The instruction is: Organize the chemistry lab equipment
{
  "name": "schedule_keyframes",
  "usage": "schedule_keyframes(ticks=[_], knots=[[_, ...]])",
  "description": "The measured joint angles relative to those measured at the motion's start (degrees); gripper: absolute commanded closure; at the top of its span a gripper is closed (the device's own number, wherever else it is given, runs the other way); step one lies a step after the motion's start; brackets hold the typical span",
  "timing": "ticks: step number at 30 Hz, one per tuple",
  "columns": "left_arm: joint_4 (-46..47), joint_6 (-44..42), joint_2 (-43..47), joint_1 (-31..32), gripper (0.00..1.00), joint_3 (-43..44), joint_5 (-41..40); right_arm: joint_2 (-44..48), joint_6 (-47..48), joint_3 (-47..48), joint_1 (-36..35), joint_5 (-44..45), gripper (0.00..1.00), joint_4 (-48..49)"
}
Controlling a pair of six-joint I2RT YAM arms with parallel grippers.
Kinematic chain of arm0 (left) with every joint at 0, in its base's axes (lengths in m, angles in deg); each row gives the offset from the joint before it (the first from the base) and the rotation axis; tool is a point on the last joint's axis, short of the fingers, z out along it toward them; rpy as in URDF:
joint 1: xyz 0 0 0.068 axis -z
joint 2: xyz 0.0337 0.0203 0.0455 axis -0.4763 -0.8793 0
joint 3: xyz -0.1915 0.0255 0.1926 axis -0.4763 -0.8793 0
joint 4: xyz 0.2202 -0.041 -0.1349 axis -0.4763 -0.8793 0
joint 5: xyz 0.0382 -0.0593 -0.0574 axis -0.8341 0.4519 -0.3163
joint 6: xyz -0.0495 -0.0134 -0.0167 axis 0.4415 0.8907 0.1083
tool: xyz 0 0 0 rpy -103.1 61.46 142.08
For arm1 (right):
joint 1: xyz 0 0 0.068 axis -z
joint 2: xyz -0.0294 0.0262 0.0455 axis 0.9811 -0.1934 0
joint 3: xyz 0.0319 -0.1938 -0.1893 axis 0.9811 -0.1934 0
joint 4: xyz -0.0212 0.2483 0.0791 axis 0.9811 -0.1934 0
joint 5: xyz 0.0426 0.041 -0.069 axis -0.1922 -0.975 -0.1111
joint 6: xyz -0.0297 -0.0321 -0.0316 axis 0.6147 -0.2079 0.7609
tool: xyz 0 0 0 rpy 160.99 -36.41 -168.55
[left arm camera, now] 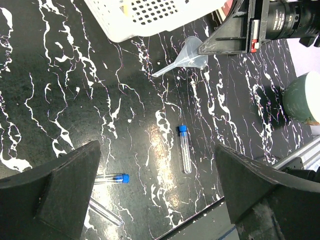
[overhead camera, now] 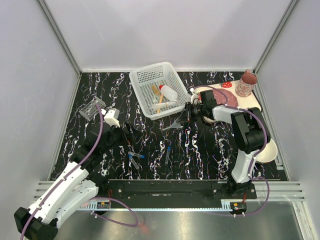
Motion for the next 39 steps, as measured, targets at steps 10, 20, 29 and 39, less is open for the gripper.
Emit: schedule_keyframes(ticks=[10, 20, 29, 39], knots=[[0.1, -2.4, -2.5, 0.0, 0.02, 0.0, 3.7, 5.4, 4.9, 0.3, -0.1, -0.4, 0.95, -4.8], [1.7, -5.8, -14.2, 0.3, 0.01, 5.2, 13.8, 16.1, 13.6, -1.1, -0.1, -9.4, 0.95, -6.3], [11.2, 1.6, -26.5, 0.4, 0.04, 9.1, 25.2, 18.5, 17.2, -3.7, -0.1, -16.3, 0.95, -6.9], [16.0, 7.8, -36.7, 2.8, 0.3, 12.8, 29.8, 21.4, 16.4, -6.2, -0.1, -22.2, 0.94, -3.4]])
